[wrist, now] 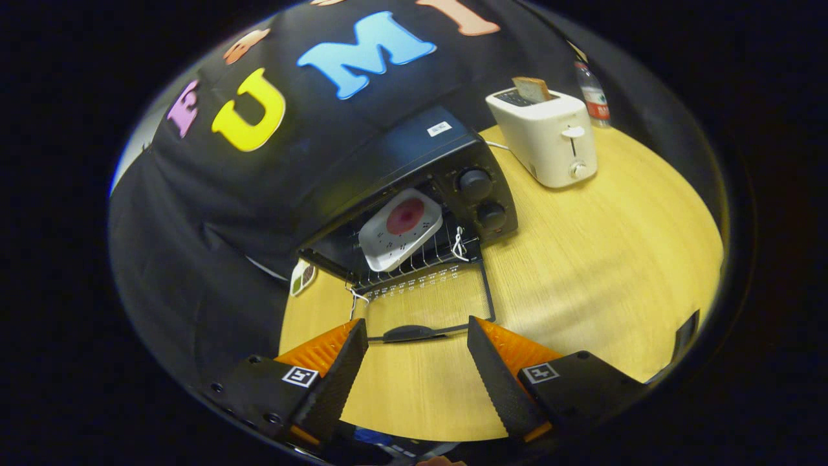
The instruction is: Open the toaster oven, put the food inside, and close the toaster oven door.
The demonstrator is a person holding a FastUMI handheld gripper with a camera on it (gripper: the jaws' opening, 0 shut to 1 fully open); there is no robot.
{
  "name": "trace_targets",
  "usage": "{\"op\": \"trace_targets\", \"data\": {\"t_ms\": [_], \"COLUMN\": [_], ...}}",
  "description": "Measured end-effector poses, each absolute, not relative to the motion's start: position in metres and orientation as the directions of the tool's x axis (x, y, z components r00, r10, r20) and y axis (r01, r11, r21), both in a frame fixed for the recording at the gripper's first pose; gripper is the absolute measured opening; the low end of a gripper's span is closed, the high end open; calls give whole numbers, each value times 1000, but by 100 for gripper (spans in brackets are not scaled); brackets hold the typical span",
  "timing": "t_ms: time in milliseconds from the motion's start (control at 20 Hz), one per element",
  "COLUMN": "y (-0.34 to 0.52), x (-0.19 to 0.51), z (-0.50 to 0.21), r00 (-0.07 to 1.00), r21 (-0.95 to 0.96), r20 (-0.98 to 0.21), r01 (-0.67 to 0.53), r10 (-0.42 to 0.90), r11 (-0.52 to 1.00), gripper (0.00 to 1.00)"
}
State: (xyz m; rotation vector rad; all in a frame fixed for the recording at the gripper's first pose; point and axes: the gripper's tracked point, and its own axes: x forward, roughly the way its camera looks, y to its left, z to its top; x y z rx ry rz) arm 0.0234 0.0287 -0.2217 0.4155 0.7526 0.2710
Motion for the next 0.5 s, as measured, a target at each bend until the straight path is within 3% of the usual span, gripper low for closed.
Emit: {"op": "trace_targets", "data": {"t_ms": [300,500], "y": [20,54], "x": [-8,-9], "z": [-207,-222], "r00": [714,687], "r21": [250,72], "r20": [-654,-699], "r01": [-108,-212], "r10": [250,201], "r11": [962,975], "gripper": [98,98]}}
